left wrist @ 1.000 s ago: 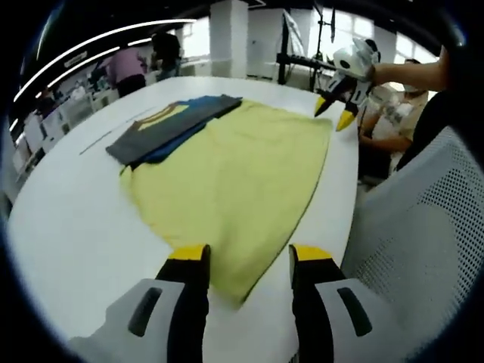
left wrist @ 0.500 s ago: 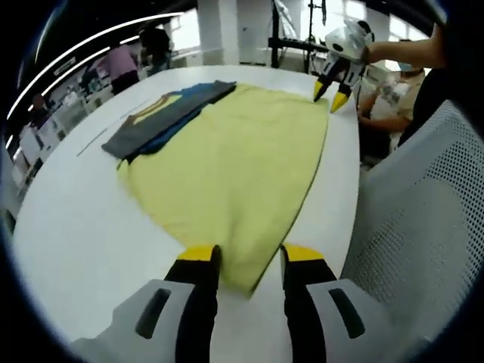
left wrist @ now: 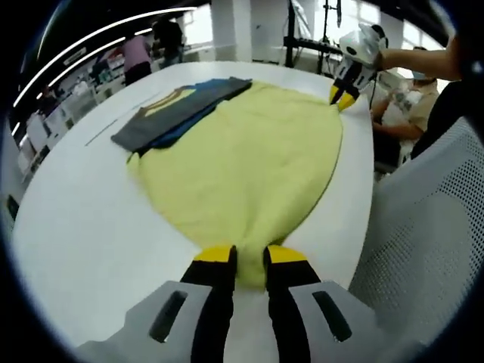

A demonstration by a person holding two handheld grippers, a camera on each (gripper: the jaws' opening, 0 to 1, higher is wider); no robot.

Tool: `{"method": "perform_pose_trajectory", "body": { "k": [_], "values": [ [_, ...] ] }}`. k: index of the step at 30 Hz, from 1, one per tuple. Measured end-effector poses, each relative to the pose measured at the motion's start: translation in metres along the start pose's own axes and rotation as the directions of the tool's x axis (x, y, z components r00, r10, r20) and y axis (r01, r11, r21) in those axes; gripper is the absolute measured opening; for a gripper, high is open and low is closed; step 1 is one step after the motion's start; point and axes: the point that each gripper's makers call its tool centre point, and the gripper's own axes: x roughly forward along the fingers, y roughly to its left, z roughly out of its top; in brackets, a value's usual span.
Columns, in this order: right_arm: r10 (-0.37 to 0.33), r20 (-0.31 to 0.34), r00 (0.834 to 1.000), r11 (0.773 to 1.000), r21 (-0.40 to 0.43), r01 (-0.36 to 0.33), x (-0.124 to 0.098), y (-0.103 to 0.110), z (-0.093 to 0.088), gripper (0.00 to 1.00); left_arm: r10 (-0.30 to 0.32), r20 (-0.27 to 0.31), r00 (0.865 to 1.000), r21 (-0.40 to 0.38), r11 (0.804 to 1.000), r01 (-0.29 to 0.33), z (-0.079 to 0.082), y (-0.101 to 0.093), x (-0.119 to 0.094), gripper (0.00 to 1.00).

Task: Fold the garment on the visible template until the final outline fits inside the template.

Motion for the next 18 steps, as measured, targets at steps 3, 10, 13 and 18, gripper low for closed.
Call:
{"method": "perform_pose_trajectory", "body": {
  "k": [3, 10, 13, 18],
  "values": [
    [-0.006, 0.01, 1.0, 1.0, 0.023, 0.006, 0.0, -0.001, 0.0, 0.01, 0.001, -0.002, 1.0, -0.05, 0.999, -0.001, 0.001, 0.001, 0.0, 0.06],
    [-0.017, 0.012, 1.0, 0.996, 0.083, 0.015, -0.004, 0.001, 0.004, 0.0, 0.017, -0.043, 0.999, -0.066, 0.998, -0.02, 0.005, 0.004, -0.005, 0.03],
    [-0.025, 0.012, 1.0, 0.991, 0.131, 0.023, -0.008, 0.0, 0.007, 0.0, 0.026, -0.042, 0.999, -0.091, 0.995, -0.03, 0.01, 0.006, -0.009, 0.03],
    [-0.031, 0.022, 0.999, 0.978, 0.209, 0.026, -0.016, -0.003, 0.013, 0.0, 0.026, -0.06, 0.998, -0.093, 0.995, -0.031, 0.015, 0.006, -0.015, 0.03]
  ]
}}
